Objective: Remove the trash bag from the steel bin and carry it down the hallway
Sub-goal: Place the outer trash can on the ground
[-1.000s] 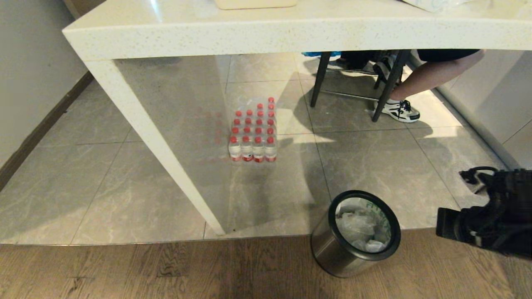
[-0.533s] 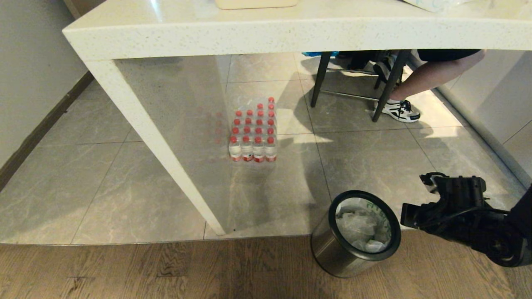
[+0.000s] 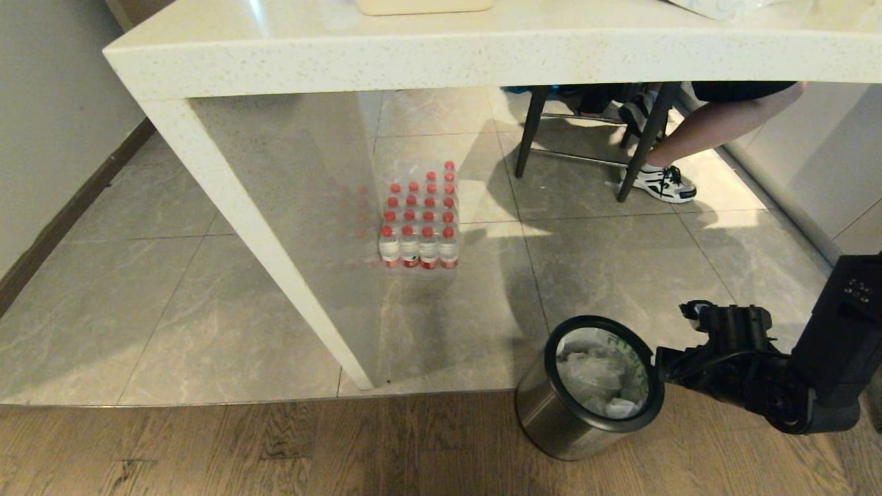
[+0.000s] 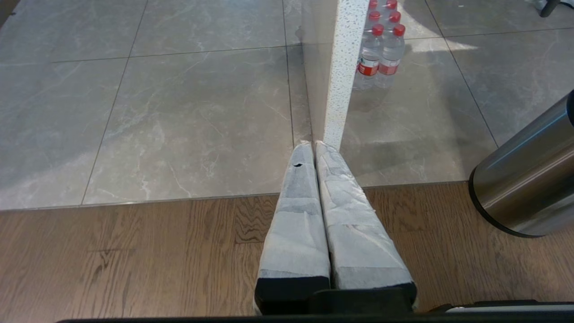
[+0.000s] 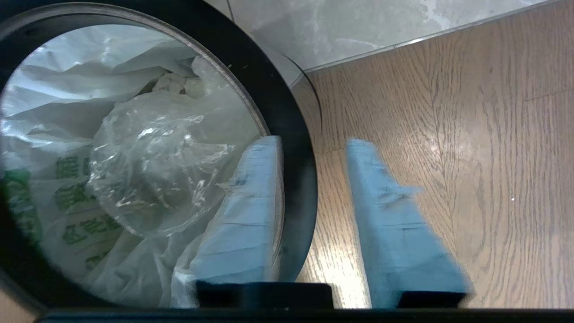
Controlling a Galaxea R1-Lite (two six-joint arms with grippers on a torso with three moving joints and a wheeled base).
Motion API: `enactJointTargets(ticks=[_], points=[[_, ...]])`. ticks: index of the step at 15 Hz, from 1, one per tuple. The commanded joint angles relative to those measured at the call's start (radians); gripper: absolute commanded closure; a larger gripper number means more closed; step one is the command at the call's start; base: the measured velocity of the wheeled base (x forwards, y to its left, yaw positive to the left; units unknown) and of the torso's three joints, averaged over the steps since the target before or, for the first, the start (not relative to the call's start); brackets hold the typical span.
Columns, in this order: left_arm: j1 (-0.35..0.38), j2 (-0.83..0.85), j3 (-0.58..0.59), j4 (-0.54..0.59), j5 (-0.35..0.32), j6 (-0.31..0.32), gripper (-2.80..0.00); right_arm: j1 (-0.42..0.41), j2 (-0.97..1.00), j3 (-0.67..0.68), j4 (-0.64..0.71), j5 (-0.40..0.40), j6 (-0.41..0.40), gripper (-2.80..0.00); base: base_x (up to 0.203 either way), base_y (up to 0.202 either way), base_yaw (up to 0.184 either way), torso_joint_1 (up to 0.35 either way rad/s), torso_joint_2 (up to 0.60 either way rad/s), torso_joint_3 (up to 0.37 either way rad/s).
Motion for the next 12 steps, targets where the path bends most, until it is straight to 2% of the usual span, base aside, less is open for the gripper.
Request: enactJointTargets(ticks=[1, 8, 9, 12], points=[[0.000, 0.000, 0.000, 0.000, 0.000, 0.001, 0.00, 0.000, 0.008, -0.003, -0.006, -0.002, 0.002, 0.00, 0.000, 0.000, 0.000, 0.000, 0.00, 0.000], [0.000, 0.000, 0.000, 0.000, 0.000, 0.001, 0.00, 0.011, -0.021, 0.003, -0.014, 0.000, 0.003, 0.00, 0.000, 0.000, 0.000, 0.000, 0.00, 0.000], [0.000, 0.000, 0.000, 0.000, 0.000, 0.001, 0.00, 0.011, -0.035, 0.009, -0.002, 0.001, 0.003, -2.80, 0.000, 0.000, 0.000, 0.000, 0.00, 0.000], [0.000, 0.000, 0.000, 0.000, 0.000, -0.001, 0.00, 0.014, -0.022, 0.017, -0.002, -0.002, -0.007, -2.80, 0.000, 0.000, 0.000, 0.000, 0.00, 0.000]])
